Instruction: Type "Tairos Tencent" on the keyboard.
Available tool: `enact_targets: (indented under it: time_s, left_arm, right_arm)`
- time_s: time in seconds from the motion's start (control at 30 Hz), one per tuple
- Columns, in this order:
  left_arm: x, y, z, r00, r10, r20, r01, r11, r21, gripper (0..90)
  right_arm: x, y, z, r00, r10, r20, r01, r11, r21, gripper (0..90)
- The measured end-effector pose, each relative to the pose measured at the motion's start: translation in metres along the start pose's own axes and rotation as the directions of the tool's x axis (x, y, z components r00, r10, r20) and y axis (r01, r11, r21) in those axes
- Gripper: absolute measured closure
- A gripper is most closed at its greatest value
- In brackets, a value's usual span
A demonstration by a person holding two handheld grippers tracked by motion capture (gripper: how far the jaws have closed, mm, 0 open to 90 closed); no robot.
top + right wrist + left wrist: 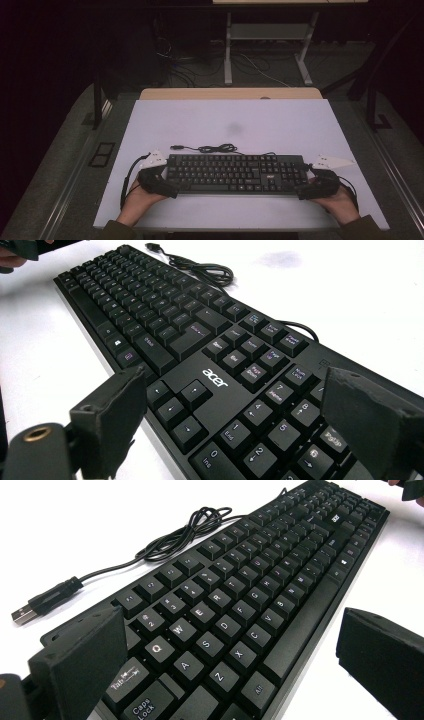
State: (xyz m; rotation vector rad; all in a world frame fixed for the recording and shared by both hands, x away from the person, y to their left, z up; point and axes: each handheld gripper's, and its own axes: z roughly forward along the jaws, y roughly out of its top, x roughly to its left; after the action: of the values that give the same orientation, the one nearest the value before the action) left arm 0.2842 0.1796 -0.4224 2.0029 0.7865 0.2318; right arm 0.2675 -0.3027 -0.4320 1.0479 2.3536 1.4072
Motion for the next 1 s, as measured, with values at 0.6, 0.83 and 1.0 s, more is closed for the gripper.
enact_targets:
  time_s: [0.6,0.83,1.0]
  left_arm:
    - [-0.001,0.003,0.002,0.9998,0.013,0.018,-0.012,0.9999,-0.009,0.0]
    - [-0.003,0.003,0.005,0.9996,0.013,0.027,-0.012,0.9999,-0.01,0.0]
    - [-0.003,0.002,0.004,0.9994,0.019,0.029,-0.019,0.9998,-0.011,0.0]
  right_arm:
    - [0.013,0.006,0.004,0.9996,-0.022,0.015,0.022,0.9994,0.026,11.1]
    - [0.015,0.01,0.003,0.9998,-0.016,0.01,0.016,0.9998,-0.009,11.1]
    - [0.015,0.015,0.006,1.0,-0.009,-0.001,0.009,0.9998,-0.015,11.1]
